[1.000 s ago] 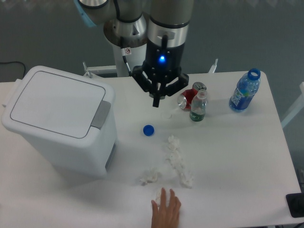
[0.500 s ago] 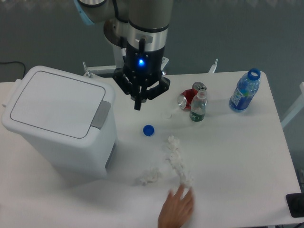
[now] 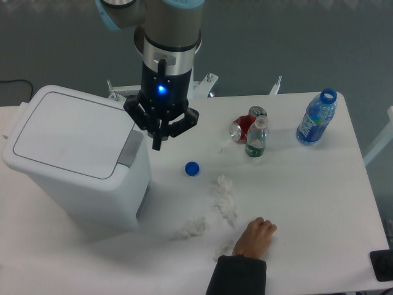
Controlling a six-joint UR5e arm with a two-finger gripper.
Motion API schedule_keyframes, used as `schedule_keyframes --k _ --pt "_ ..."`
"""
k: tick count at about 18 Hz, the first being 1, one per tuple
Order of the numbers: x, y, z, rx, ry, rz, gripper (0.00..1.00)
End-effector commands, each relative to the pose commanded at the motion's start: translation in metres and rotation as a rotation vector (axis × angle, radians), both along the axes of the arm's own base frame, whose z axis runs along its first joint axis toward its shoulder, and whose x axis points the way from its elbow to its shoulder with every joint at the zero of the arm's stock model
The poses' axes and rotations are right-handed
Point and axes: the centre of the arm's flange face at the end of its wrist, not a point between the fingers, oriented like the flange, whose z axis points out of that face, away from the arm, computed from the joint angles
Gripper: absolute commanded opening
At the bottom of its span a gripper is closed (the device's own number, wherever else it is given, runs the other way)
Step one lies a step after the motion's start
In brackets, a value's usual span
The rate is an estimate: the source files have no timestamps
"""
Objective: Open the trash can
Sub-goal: 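Lower the gripper onto the lid edge beside the trash can's grey panel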
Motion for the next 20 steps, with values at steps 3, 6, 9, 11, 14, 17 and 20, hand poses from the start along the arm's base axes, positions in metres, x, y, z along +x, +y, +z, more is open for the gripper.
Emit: schedule_keyframes --k 3,6,9,11,14,17,20 --pt "0.0 0.003 -0.004 -0.004 -0.007 -0.002 0.08" --pt "0.003 0.006 -0.009 -0.008 -0.019 -0.003 0.08" --pt "0.005 0.007 -0.008 0.007 -0.04 0.006 0.08" --pt "0.006 0.007 -0.007 0.008 -0.04 0.006 0.08" --pt "0.009 0.007 -0.009 0.004 -0.045 0.002 0.08" --pt "0.015 0.01 -0.013 0.001 -0.051 -0.012 0.08" --pt "0.018 0.011 -0.014 0.0 -0.053 -0.018 0.08"
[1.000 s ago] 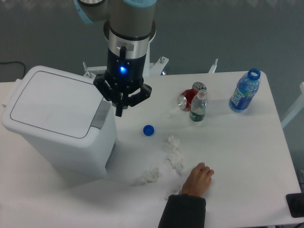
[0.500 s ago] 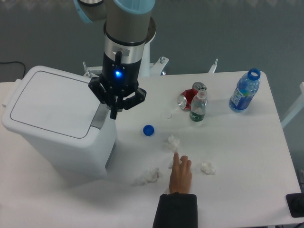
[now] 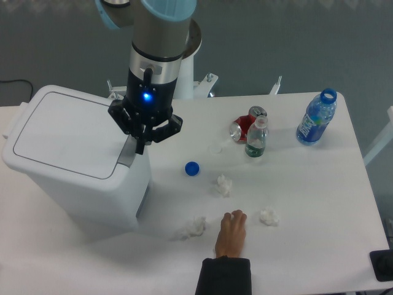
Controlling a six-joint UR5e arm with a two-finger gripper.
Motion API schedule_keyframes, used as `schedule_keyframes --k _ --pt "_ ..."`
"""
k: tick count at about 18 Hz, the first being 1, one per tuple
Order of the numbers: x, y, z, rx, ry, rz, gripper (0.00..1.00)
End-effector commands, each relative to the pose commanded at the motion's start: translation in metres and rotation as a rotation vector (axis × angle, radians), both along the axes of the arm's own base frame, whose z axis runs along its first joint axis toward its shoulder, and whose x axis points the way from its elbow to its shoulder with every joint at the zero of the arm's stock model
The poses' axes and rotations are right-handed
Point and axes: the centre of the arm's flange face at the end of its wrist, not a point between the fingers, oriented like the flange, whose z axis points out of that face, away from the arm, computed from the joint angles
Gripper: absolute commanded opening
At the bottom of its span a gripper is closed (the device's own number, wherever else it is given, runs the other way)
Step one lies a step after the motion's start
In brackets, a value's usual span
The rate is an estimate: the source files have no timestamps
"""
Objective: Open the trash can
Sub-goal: 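Lower the gripper onto the lid edge beside the trash can's grey panel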
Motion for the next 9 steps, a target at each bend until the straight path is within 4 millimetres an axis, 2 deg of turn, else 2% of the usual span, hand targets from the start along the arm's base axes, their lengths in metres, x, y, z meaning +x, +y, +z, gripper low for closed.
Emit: schedule_keyframes --k 9 --pt "0.0047 0.0005 0.0 0.012 -0.018 -0.007 0.08"
